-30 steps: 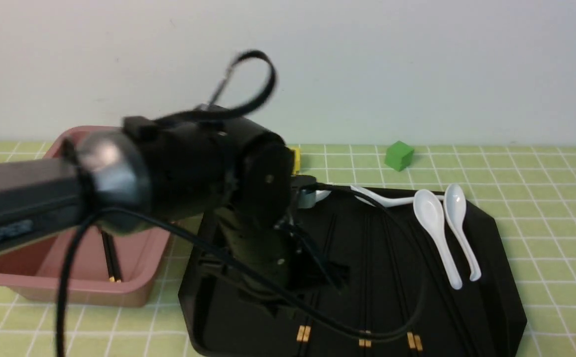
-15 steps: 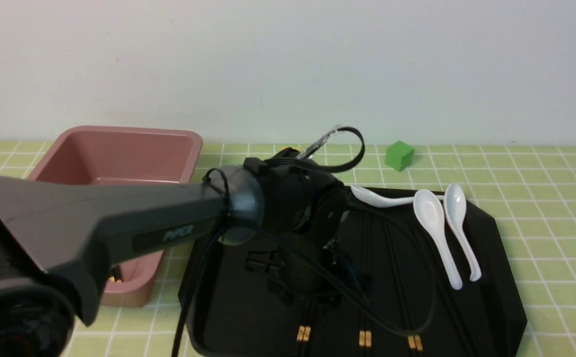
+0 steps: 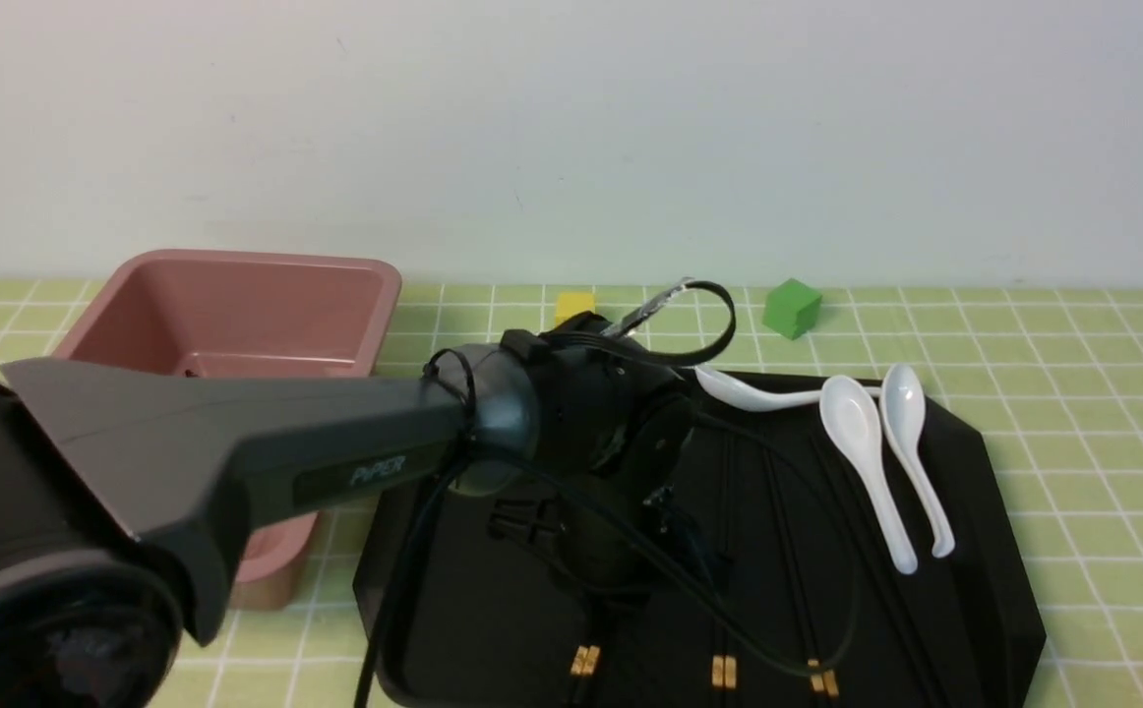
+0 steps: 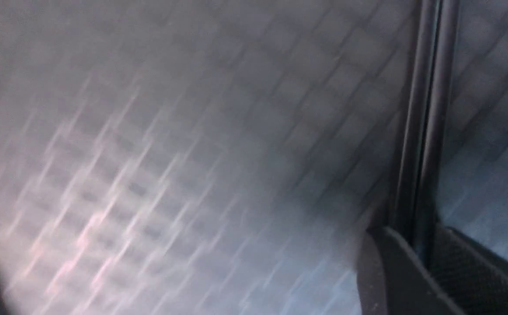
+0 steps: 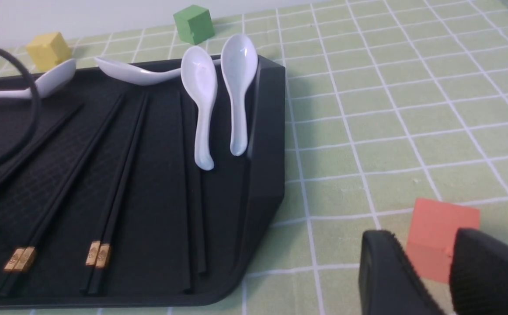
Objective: On green tablecloth take chopsticks from black tray and put them in box.
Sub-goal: 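Reach over to the black tray and grasp a pair of chopsticks with the left gripper, then place the chopsticks into the pink bin with the left gripper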
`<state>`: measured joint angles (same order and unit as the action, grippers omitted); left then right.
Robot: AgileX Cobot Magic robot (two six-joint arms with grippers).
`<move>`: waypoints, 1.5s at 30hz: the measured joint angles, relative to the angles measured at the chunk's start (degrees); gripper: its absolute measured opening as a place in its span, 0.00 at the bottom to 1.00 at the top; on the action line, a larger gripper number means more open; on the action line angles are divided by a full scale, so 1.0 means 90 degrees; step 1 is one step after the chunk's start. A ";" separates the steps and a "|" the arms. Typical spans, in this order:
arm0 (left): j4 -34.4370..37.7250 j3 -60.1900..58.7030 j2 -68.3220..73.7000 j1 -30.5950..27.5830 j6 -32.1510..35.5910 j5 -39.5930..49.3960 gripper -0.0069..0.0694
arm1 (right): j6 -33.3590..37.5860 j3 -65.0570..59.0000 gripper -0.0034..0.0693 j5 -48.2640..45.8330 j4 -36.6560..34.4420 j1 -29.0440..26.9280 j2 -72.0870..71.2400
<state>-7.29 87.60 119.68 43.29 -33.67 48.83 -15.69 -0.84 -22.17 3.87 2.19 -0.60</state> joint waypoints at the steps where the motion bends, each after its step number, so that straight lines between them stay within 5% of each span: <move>1: 0.0064 -0.0015 -0.0146 0.0000 -0.0015 0.0119 0.23 | 0.0000 0.0000 0.38 0.0000 0.0000 0.0000 0.0000; 10: -0.0239 -0.0035 -0.3380 -0.0565 -0.0414 0.0858 0.23 | 0.0000 0.0000 0.38 0.0000 0.0000 0.0000 0.0000; 16: -0.0440 -0.1021 -0.4276 -0.2287 -0.0577 0.1094 0.23 | 0.0000 0.0000 0.38 0.0000 0.0000 0.0000 0.0000; 23: -0.0057 -0.2162 -0.3533 -0.3660 -0.0832 -0.0380 0.23 | 0.0000 0.0000 0.38 0.0000 0.0000 0.0000 0.0000; 36: -0.0339 -0.2169 -0.1696 -0.3785 -0.0582 -0.2028 0.34 | 0.0000 0.0000 0.38 0.0000 0.0000 0.0000 0.0000; 40: -0.0315 -0.2169 -0.1410 -0.3785 -0.0570 -0.1731 0.41 | 0.0000 0.0000 0.38 0.0000 0.0000 0.0000 0.0000; 45: -0.0287 -0.1919 -0.1666 -0.3785 -0.0374 -0.0618 0.37 | 0.0000 0.0000 0.38 -0.0002 0.0000 0.0000 0.0000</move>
<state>-9.87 70.33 104.69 9.22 -37.03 43.27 -15.69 -0.84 -22.18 3.87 2.19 -0.60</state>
